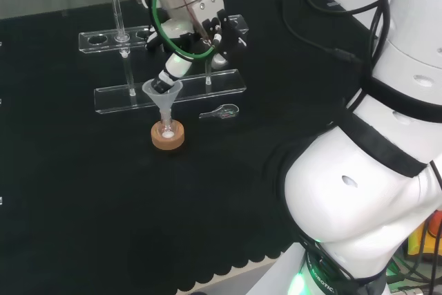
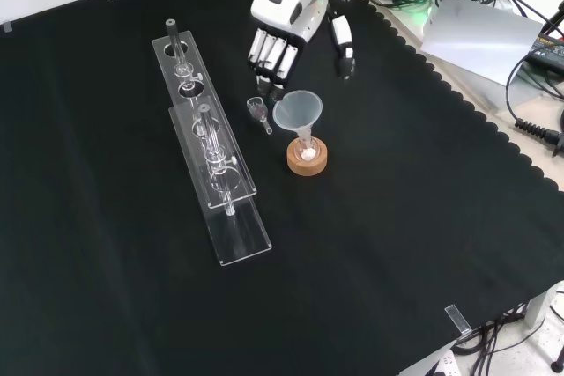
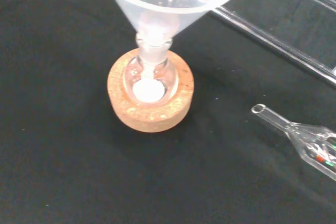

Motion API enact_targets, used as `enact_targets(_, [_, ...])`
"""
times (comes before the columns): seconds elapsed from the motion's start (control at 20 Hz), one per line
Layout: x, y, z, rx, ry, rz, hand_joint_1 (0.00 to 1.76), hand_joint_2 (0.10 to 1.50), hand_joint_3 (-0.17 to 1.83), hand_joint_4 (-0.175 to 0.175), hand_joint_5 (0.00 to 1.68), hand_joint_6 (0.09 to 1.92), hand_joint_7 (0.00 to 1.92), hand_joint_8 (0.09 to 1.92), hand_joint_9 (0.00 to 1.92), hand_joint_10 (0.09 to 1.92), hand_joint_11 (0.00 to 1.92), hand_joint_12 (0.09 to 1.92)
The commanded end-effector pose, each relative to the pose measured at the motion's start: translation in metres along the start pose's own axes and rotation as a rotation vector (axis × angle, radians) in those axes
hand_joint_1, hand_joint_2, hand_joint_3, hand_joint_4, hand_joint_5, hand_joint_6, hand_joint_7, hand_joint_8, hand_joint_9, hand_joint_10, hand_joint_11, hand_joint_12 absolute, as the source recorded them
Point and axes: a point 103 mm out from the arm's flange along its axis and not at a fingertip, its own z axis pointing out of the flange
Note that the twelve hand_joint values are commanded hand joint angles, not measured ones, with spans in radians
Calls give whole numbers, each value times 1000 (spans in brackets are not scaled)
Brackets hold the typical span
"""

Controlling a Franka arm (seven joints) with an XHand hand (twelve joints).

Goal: Remove the funnel from the round-bottom flask.

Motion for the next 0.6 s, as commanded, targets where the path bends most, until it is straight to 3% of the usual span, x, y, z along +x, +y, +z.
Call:
enact_targets(0.05, [2,12,6,50,-13,-9,408,711,224,-35,0,87,0,542,248,785,340,1395])
enact_targets(0.3, [0,20,12,72,-32,-11,412,748,145,-16,0,87,0,179,35,859,258,1424])
enact_targets(0.6, [-10,29,20,95,-44,-4,456,769,121,-3,0,87,0,89,0,813,197,1443])
